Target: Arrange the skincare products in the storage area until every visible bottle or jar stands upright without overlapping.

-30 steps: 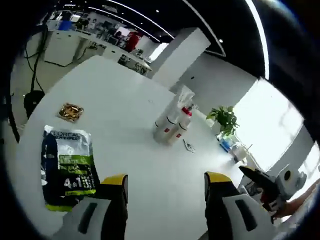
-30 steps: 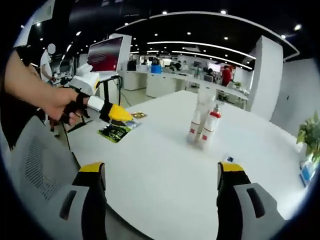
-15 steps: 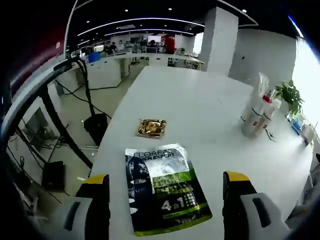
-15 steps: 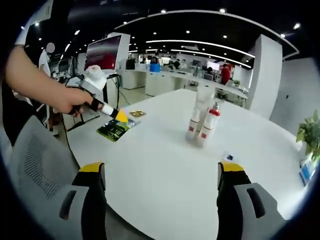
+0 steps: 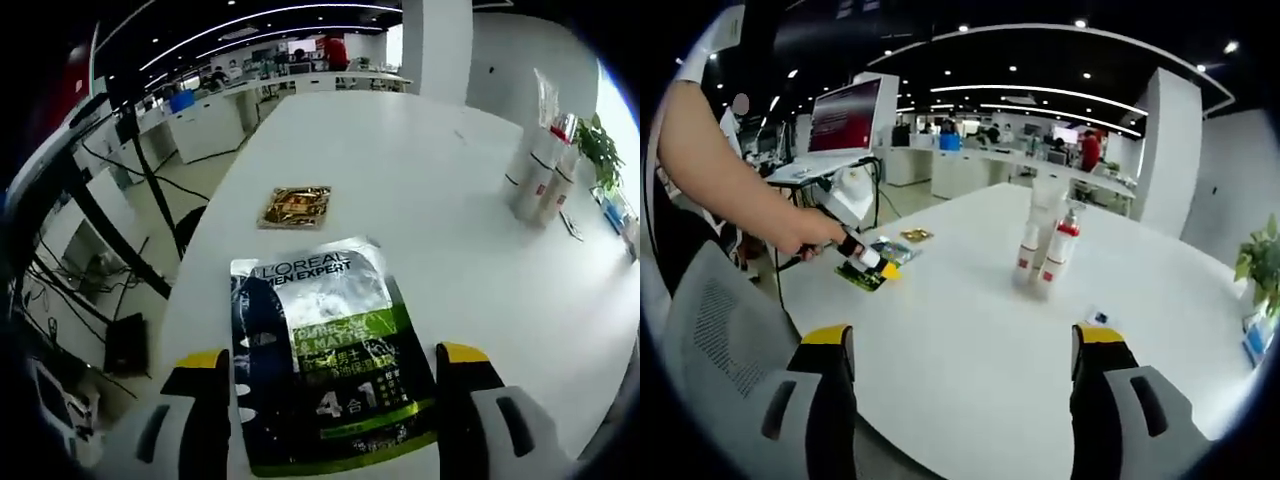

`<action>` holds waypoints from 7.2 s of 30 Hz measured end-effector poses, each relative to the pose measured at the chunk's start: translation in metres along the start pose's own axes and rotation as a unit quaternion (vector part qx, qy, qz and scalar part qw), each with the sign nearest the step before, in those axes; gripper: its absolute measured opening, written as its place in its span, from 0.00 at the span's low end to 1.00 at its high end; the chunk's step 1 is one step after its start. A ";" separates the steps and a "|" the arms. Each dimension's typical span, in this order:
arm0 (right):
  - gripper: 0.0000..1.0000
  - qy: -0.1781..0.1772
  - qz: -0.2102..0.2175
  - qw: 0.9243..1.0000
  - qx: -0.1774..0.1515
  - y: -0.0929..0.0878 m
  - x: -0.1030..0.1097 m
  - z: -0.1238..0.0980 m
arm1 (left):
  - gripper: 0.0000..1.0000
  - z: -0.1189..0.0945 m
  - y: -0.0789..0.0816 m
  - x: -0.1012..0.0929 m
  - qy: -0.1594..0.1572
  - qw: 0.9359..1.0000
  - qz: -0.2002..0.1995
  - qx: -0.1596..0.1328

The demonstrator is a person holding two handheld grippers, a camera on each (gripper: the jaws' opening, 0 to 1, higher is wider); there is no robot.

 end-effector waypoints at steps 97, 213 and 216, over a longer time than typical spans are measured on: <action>0.11 0.164 0.424 0.891 -0.018 0.005 0.021 0.003 | 0.20 -0.159 -0.074 -0.125 -0.436 0.884 0.118 -0.123; 0.15 0.239 0.496 0.829 -0.094 0.012 0.011 -0.008 | 0.02 -0.148 -0.061 -0.090 -0.679 0.662 -0.315 0.013; 0.15 0.264 0.495 0.823 -0.089 0.013 0.014 -0.007 | 0.02 -0.147 -0.059 -0.085 -0.677 0.649 -0.347 -0.001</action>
Point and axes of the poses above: the point that each gripper's makers call its tool centre point, and the gripper's own axes: z roughly forward along the fingers, x roughly to its left, y roughly out of its top, the point moved 10 cm from there along -z, roughly backward along the fingers, and after that the axes turned 1 degree about z, right-handed, at the moved point
